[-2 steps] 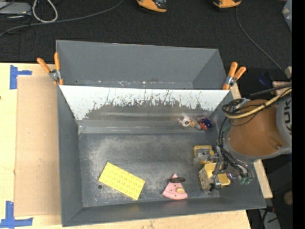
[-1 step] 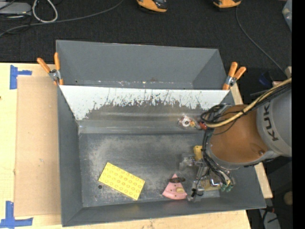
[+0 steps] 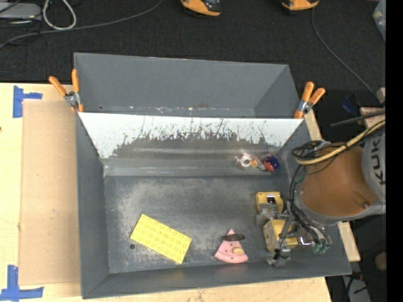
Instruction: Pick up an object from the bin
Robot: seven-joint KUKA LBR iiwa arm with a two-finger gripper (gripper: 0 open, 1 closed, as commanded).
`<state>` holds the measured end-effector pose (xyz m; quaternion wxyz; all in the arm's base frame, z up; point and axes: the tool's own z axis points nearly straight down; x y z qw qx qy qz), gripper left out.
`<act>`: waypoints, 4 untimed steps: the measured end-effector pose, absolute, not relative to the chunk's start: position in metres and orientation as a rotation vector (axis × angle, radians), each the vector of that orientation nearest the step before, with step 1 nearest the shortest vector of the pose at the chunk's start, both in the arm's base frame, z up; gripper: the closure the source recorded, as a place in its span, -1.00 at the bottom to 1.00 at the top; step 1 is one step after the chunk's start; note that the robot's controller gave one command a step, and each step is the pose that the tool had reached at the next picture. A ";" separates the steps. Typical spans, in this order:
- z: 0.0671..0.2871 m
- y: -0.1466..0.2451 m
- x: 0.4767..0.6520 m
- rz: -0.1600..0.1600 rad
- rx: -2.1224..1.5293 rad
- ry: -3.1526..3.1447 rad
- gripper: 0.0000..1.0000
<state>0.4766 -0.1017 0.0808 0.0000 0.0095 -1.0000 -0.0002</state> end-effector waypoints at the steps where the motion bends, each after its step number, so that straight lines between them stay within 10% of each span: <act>1: 0.077 -0.132 0.482 -0.003 0.044 -3.144 1.00; 3: 0.080 -0.124 0.483 -0.006 0.049 -3.143 1.00; 4: 0.121 -0.122 0.480 -0.011 0.049 -3.134 1.00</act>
Offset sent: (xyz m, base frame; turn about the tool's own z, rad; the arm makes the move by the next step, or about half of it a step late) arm 0.0000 0.0000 0.0000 0.0000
